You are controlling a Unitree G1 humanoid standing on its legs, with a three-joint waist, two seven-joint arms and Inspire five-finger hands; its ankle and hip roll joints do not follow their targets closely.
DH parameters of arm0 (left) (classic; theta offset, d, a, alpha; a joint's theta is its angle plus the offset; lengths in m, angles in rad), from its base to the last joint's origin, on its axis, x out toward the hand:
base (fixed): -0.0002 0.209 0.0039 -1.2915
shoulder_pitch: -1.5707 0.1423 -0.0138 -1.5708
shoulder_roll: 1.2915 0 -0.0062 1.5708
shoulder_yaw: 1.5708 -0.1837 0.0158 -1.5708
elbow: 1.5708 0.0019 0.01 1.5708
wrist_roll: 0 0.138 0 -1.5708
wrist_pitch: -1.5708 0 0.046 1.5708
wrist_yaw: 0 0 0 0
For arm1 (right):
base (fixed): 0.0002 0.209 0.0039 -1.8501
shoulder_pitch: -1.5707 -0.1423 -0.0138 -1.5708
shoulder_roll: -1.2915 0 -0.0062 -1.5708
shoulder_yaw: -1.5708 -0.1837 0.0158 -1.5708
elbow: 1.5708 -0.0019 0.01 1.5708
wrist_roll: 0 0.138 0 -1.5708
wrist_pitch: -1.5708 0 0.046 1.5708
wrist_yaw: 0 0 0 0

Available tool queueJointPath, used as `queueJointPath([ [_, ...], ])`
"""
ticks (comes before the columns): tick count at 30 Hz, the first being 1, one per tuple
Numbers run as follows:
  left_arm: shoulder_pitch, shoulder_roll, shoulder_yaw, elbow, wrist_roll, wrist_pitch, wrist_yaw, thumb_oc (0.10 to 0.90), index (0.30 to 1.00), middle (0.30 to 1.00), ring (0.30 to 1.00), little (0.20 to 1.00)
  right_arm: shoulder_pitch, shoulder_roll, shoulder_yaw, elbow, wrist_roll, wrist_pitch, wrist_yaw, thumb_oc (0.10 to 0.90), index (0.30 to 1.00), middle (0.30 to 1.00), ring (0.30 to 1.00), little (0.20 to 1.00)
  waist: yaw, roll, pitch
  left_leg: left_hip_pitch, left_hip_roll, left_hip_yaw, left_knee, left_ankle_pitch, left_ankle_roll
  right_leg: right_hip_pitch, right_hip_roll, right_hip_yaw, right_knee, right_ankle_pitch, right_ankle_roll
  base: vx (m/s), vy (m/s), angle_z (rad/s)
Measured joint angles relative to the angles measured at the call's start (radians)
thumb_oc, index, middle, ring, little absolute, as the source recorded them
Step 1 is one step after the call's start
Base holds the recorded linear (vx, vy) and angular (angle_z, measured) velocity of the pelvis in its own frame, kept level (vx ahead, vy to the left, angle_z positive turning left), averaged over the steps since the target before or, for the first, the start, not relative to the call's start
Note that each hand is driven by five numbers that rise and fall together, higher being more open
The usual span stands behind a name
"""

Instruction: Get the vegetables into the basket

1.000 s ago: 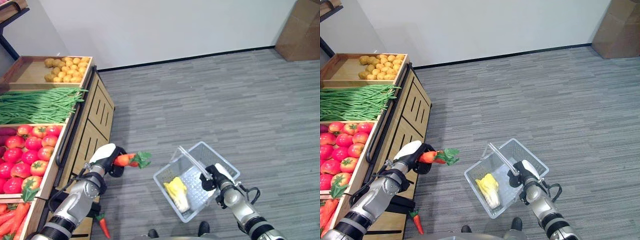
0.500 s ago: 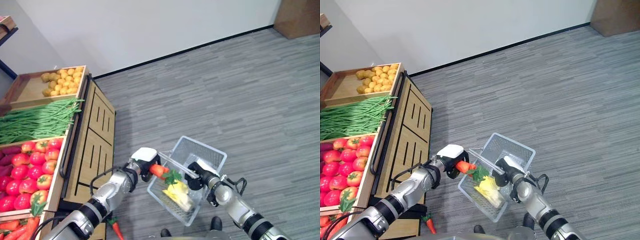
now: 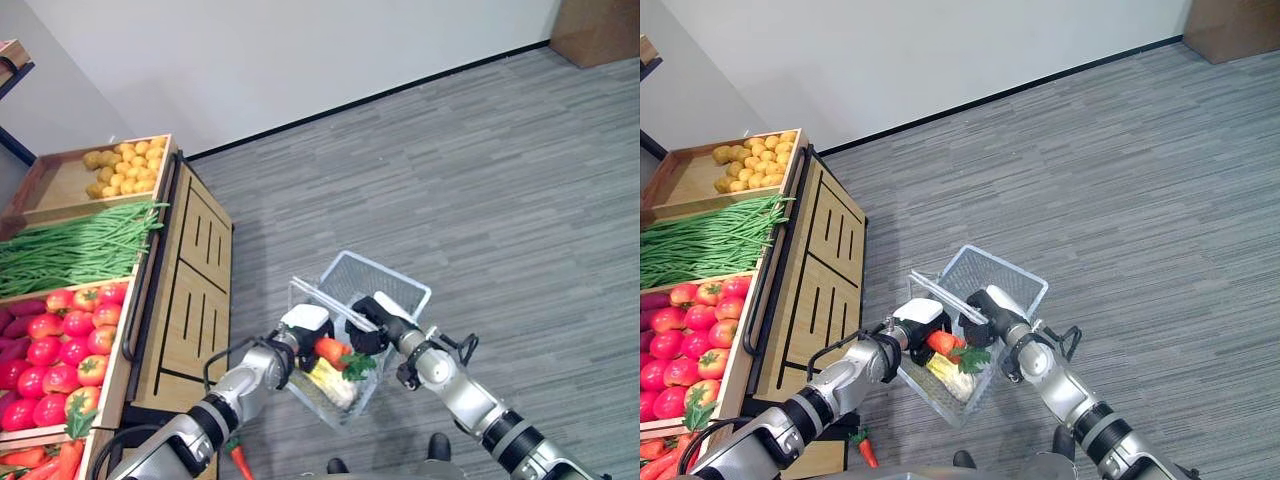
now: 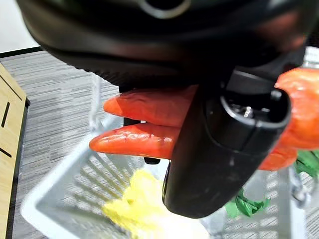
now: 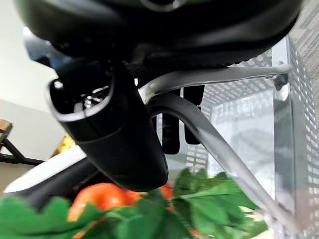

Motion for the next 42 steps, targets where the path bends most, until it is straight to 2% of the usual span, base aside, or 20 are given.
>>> queueJointPath([
  [7, -0.003, -0.024, -0.004, 0.027, 0.026, 0.005, 0.000, 0.400, 0.300, 0.300, 0.300, 0.300, -0.008, -0.044, 0.031, -0.096, 0.040, 0.000, 0.018, 0.400, 0.300, 0.300, 0.300, 0.300, -0.008, -0.001, 0.001, 0.000, 0.000, -0.001, -0.002, 0.000, 0.000, 0.000, 0.000, -0.001, 0.000, -0.003, 0.000, 0.00, 0.000, 0.00],
  [8, -0.003, -0.028, -0.005, 0.040, 0.036, 0.006, 0.000, 0.400, 0.300, 0.300, 0.300, 0.300, -0.009, -0.050, 0.046, -0.115, 0.095, 0.000, 0.025, 0.400, 0.300, 0.300, 0.300, 0.300, -0.015, -0.002, 0.001, 0.000, 0.000, -0.001, -0.004, 0.000, 0.000, -0.001, 0.001, -0.001, 0.000, -0.004, 0.001, 0.00, 0.000, 0.00],
  [14, -0.020, -0.035, -0.012, 0.100, 0.032, -0.005, 0.001, 0.400, 0.300, 0.300, 0.300, 0.300, -0.013, -0.055, 0.072, -0.123, 0.238, 0.000, 0.041, 0.400, 0.300, 0.300, 0.300, 0.300, -0.021, -0.005, 0.003, 0.002, 0.000, -0.001, -0.011, 0.000, 0.000, -0.002, 0.002, -0.001, 0.000, -0.006, 0.002, 0.00, 0.000, 0.00],
  [16, -0.033, -0.060, -0.014, 0.208, 0.030, -0.016, 0.004, 0.400, 0.300, 0.300, 0.300, 0.300, -0.028, -0.060, 0.112, -0.123, 0.283, 0.001, 0.053, 0.400, 0.300, 0.300, 0.300, 0.300, -0.024, -0.007, 0.005, 0.007, 0.000, 0.003, -0.015, 0.000, 0.000, -0.002, 0.003, 0.002, 0.000, -0.008, 0.002, 0.01, 0.006, -0.05],
  [17, -0.035, -0.067, -0.025, 0.235, 0.022, -0.013, -0.002, 0.471, 0.399, 0.399, 0.399, 0.399, -0.035, -0.059, 0.123, -0.123, 0.291, 0.001, 0.061, 0.400, 0.300, 0.300, 0.300, 0.300, -0.027, -0.009, 0.007, 0.007, -0.001, 0.004, -0.015, 0.000, 0.000, -0.003, 0.003, 0.004, 0.000, -0.008, 0.002, 0.01, 0.000, -0.07],
  [18, -0.035, -0.078, -0.032, 0.288, 0.019, -0.013, -0.002, 0.900, 1.000, 1.000, 1.000, 1.000, -0.038, -0.060, 0.136, -0.130, 0.291, 0.001, 0.070, 0.400, 0.300, 0.300, 0.300, 0.300, -0.029, -0.011, 0.008, 0.007, -0.001, 0.004, -0.016, 0.000, 0.000, -0.003, 0.003, 0.005, 0.000, -0.008, 0.002, 0.00, 0.000, 0.00],
  [26, -0.038, -0.088, -0.045, 0.339, 0.024, -0.005, -0.001, 0.900, 1.000, 1.000, 1.000, 1.000, -0.074, -0.061, 0.154, -0.133, 0.313, 0.001, 0.080, 0.400, 0.300, 0.300, 0.300, 0.300, -0.029, -0.032, 0.023, 0.007, -0.001, 0.004, -0.016, 0.000, 0.000, -0.003, 0.004, 0.005, 0.000, -0.009, 0.001, 0.00, 0.000, 0.00],
  [31, -0.039, -0.119, -0.048, 0.340, 0.024, -0.009, 0.000, 0.900, 1.000, 1.000, 1.000, 1.000, -0.085, -0.060, 0.154, -0.148, 0.313, 0.001, 0.073, 0.400, 0.300, 0.300, 0.300, 0.300, -0.031, -0.033, 0.024, 0.007, -0.001, 0.004, -0.016, 0.000, 0.000, -0.003, 0.004, 0.006, 0.000, -0.009, 0.001, 0.00, 0.000, 0.00],
  [42, -0.045, -0.125, -0.049, 0.344, 0.023, -0.010, 0.001, 0.900, 1.000, 1.000, 1.000, 1.000, -0.089, -0.059, 0.167, -0.145, 0.309, 0.000, 0.069, 0.400, 0.300, 0.300, 0.300, 0.300, -0.039, -0.041, 0.029, 0.009, 0.000, 0.004, -0.016, 0.000, 0.000, -0.001, 0.005, 0.006, 0.001, -0.008, 0.001, 0.00, 0.000, 0.00],
])
